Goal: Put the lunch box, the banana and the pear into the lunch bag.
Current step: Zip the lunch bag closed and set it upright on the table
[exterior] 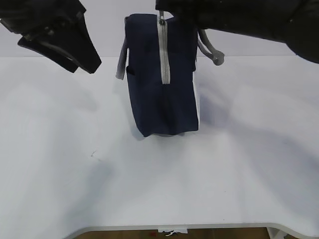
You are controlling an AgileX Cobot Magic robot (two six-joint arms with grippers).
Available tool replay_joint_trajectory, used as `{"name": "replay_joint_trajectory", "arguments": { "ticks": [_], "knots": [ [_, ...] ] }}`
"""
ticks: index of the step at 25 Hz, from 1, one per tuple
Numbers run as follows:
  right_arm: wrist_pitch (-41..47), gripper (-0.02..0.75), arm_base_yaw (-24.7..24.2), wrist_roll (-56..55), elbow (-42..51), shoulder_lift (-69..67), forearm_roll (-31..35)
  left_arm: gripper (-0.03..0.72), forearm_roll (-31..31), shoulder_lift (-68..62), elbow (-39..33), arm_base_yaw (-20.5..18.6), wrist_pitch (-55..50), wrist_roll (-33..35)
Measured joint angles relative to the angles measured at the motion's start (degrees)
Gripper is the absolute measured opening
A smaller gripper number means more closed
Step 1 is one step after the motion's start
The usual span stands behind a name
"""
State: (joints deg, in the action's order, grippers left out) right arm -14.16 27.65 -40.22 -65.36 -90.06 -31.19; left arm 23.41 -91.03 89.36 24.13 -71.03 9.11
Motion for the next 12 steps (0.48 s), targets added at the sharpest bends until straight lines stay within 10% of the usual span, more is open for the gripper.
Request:
{"name": "replay_joint_trajectory", "arguments": {
  "ticks": [12],
  "knots": [
    [3.26,0.001,0.36,-4.48,-4.28,-2.21,-2.80,0.409,1.26,-1.56,-4.15,1.06,18.12,1.69]
  ]
}}
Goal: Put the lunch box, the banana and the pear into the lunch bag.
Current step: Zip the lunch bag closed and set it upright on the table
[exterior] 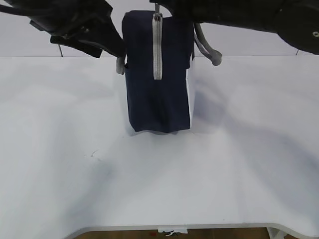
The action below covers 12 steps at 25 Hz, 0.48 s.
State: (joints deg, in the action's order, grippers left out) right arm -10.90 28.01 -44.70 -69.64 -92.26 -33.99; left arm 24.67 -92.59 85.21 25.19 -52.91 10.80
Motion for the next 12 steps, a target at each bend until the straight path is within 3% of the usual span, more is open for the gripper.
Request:
{"name": "replay_joint_trajectory", "arguments": {
  "ticks": [3,9,11,12],
  "knots": [
    [0.28,0.001,0.00,0.00,0.00,0.00,-0.08,0.447,3.33,-2.96,0.00,0.00,3.15,2.26],
    [0.62,0.001,0.07,-0.21,-0.31,0.00,-0.08,0.453,9.56,-7.44,-0.09,0.00,5.82,6.73],
    [0.62,0.001,0.07,-0.21,-0.43,0.00,-0.08,0.431,10.07,-7.99,-0.09,0.00,7.25,8.31],
    [0.62,0.001,0.07,-0.21,-0.43,0.00,-0.08,0.365,10.17,-8.11,-0.09,0.00,7.41,8.97]
  ]
}}
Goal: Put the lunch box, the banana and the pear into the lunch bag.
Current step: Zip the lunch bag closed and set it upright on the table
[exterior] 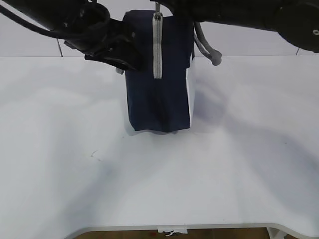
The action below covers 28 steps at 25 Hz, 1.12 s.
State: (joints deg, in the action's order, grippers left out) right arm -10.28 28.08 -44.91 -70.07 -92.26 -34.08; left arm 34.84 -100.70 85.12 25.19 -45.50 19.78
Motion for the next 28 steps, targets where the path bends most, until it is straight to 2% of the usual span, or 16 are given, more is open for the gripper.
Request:
{"name": "replay_joint_trajectory", "arguments": {
  "ticks": [1,3,5,8,9,10,12,13,16,24,28],
  "knots": [
    [0.11,0.001,0.00,0.00,0.00,0.00,0.00,0.365,0.00,0.00,0.00,0.00,0.00,0.45],
    [0.24,0.001,0.00,0.00,0.00,0.00,0.00,0.092,0.00,0.00,0.00,0.00,0.00,2.87],
    [0.81,0.001,0.00,0.00,0.00,0.00,0.00,0.017,-0.25,0.00,0.00,0.00,-0.52,6.21],
    [2.40,0.001,0.14,0.00,-0.35,-0.08,0.00,0.008,-0.52,0.00,0.00,0.00,-0.68,6.52],
    [3.01,0.001,0.14,0.00,-0.48,-0.13,0.00,-0.004,-3.27,-0.08,0.00,0.00,-3.41,11.41],
    [3.78,0.001,0.14,0.00,-0.77,-0.22,0.00,-0.004,-5.00,-0.08,0.00,0.00,-4.41,12.31],
    [5.33,0.001,0.28,0.00,-1.73,-0.37,0.00,-0.005,-5.76,-0.08,0.00,0.00,-5.07,12.58],
    [6.28,0.001,0.28,0.00,-2.25,-0.37,0.00,-0.006,-9.11,-0.08,0.00,0.00,-7.04,13.20],
    [9.88,0.001,0.32,0.00,-4.17,-0.50,0.00,-0.006,-11.07,-0.08,0.00,0.00,-8.44,13.34],
    [16.05,0.001,0.32,-0.12,-6.96,-2.20,-0.55,-0.006,-13.05,-0.08,0.00,0.12,-14.64,13.47],
    [16.28,0.001,0.18,-0.12,-7.33,-2.67,-1.08,-0.006,-14.30,-0.08,0.00,0.12,-18.51,13.49]
  ]
}}
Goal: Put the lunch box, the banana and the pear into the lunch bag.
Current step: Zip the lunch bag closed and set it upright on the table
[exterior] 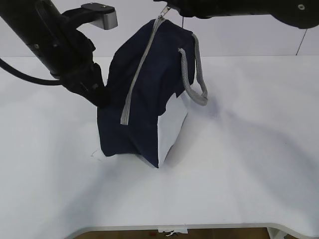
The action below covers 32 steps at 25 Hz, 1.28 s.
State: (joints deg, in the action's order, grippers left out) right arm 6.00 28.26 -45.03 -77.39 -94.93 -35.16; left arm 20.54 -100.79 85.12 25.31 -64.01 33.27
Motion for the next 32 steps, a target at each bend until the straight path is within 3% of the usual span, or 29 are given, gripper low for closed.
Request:
{"name": "replay_joint_trajectory", "arguments": {
  "ticks": [10,13,14,15,16,20,26,32],
  "knots": [
    [1.62,0.001,-0.83,-2.38,-0.20,0.00,0.35,0.000,-0.31,0.00,0.51,0.00,-0.96,-1.42],
    [1.75,0.001,-0.69,-2.51,-0.24,0.00,0.58,0.092,-0.92,0.00,4.28,0.00,-3.24,-6.18],
    [1.75,0.001,-0.69,-2.55,-0.24,0.00,0.69,0.161,-0.92,0.00,6.13,0.00,-4.04,-7.66],
    [1.75,0.001,-0.69,-2.55,-0.24,0.00,0.99,0.161,-0.92,0.00,6.13,0.00,-4.04,-7.66],
    [1.75,0.001,-0.69,-2.64,-0.24,0.00,1.31,0.269,-0.92,0.00,8.37,0.00,-4.47,-9.08],
    [1.75,0.001,-0.69,-2.64,-0.24,0.00,1.64,0.354,1.21,0.00,9.53,0.00,-3.73,-9.99],
    [1.75,0.001,-0.69,-2.64,-0.24,0.00,1.76,0.354,4.02,0.00,9.53,0.00,3.81,-10.10],
    [1.75,0.001,-0.69,-2.64,-0.24,0.00,1.76,0.288,6.57,0.00,9.60,0.00,7.27,-8.13]
  ]
}}
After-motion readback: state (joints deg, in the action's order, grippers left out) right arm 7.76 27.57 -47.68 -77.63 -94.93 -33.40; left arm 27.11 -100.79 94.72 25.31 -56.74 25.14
